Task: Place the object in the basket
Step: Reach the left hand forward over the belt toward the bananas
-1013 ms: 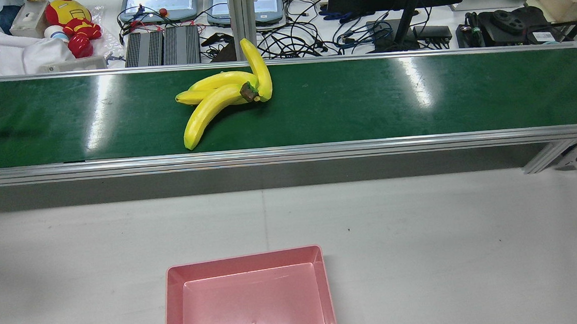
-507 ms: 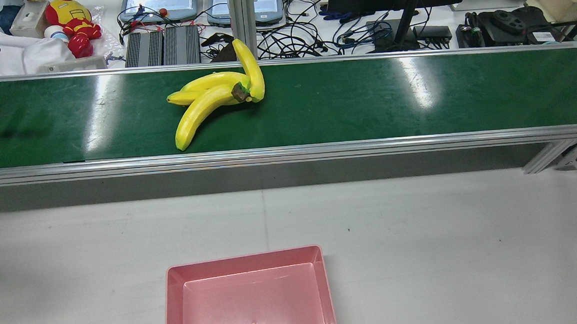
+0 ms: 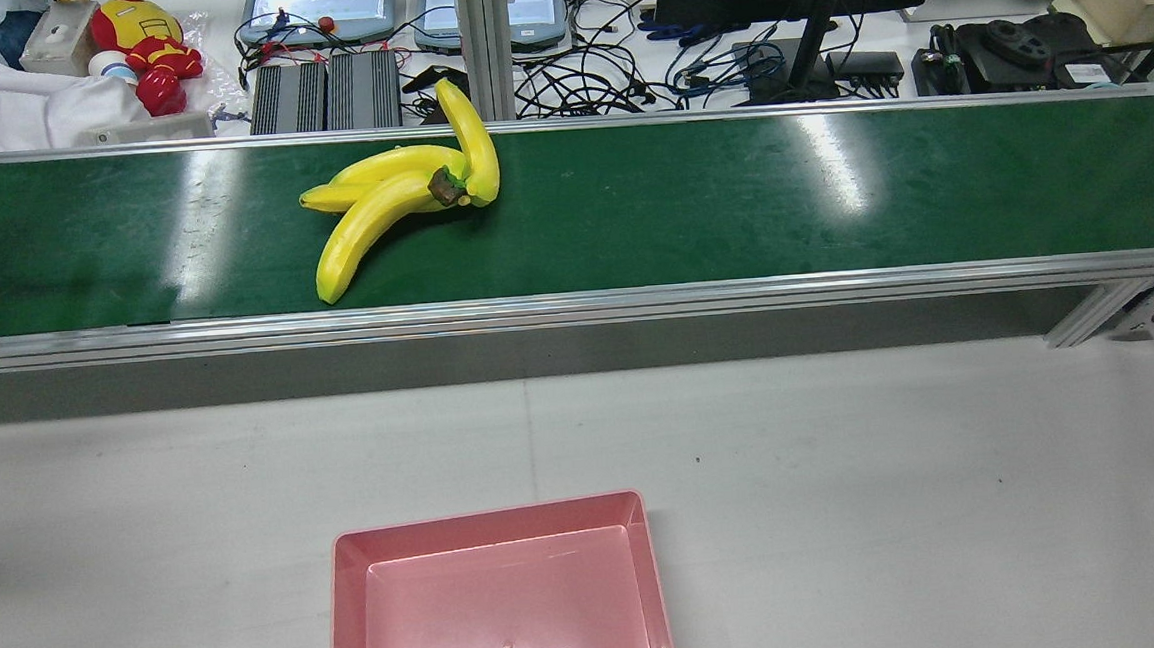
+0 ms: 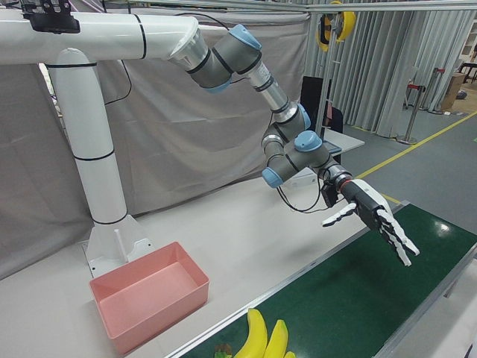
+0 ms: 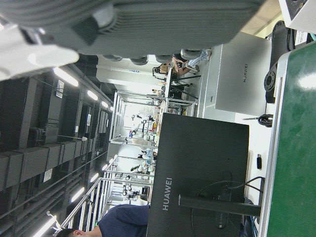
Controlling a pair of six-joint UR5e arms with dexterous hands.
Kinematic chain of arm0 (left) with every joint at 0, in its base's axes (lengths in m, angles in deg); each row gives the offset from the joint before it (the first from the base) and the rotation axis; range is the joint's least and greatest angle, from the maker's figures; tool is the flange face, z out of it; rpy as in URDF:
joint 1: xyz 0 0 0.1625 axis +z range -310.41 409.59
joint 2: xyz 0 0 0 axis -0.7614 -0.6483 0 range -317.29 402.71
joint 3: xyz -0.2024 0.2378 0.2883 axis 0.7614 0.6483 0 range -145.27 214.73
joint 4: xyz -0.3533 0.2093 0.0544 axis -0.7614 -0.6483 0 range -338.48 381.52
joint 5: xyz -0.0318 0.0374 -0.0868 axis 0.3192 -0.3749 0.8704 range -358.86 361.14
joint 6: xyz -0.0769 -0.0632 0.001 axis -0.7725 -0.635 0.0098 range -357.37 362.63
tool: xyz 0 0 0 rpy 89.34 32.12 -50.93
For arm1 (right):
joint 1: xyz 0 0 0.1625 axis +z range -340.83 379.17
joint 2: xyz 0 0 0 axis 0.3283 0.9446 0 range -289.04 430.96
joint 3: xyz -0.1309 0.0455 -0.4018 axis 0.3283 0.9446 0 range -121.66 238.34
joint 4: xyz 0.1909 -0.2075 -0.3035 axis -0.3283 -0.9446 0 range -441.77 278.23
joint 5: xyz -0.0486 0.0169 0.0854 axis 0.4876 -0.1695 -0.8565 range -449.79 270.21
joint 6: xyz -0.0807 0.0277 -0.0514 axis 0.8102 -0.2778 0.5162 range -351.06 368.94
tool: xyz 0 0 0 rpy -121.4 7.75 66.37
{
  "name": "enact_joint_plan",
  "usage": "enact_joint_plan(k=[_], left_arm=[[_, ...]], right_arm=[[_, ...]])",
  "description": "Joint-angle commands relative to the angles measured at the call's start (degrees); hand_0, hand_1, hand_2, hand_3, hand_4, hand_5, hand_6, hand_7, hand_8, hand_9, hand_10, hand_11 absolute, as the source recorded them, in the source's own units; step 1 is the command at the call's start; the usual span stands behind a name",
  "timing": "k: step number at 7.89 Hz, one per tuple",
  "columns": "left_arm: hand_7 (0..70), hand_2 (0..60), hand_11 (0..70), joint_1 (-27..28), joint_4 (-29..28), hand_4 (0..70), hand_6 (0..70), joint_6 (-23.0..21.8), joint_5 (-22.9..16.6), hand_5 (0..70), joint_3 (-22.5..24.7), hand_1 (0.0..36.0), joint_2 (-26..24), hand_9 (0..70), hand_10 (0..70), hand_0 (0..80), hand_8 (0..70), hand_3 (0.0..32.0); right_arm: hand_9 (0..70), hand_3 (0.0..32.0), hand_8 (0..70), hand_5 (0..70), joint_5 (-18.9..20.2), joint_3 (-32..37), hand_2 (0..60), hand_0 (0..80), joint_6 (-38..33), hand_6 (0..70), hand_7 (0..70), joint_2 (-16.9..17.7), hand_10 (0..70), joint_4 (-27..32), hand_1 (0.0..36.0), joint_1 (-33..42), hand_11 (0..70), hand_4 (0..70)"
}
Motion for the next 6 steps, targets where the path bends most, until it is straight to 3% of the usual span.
enact_joint_plan(k=[1,3,5,6], left_arm=[[7.0,0.0,7.0,0.4,4.1,4.3,0.0,4.2,0.1,13.5,2.8,22.3,-0.4,10.5,2.8,64.5,9.9,17.0],[6.8,0.0,5.6,0.7,7.4,4.1,0.0,10.8,0.3,14.4,2.7,20.4,-4.8,10.1,2.0,62.3,9.8,17.0],[6.6,0.0,5.0,4.4,11.2,1.1,0.0,12.1,0.6,14.2,2.6,19.9,-7.6,9.8,1.6,62.2,9.8,19.6],[6.7,0.0,5.3,5.0,11.6,2.1,0.0,14.0,0.6,14.5,2.6,19.9,-8.0,10.0,1.8,61.9,9.7,18.8]], right_arm=[[0.0,0.0,0.0,0.0,0.0,0.0,0.0,0.0,0.0,0.0,0.0,0.0,0.0,0.0,0.0,0.0,0.0,0.0],[0.0,0.0,0.0,0.0,0.0,0.0,0.0,0.0,0.0,0.0,0.0,0.0,0.0,0.0,0.0,0.0,0.0,0.0],[0.0,0.0,0.0,0.0,0.0,-0.1,0.0,0.0,0.0,0.0,0.0,0.0,0.0,0.0,0.0,0.0,0.0,0.0],[0.0,0.0,0.0,0.0,0.0,-0.1,0.0,0.0,0.0,0.0,0.0,0.0,0.0,0.0,0.0,0.0,0.0,0.0]])
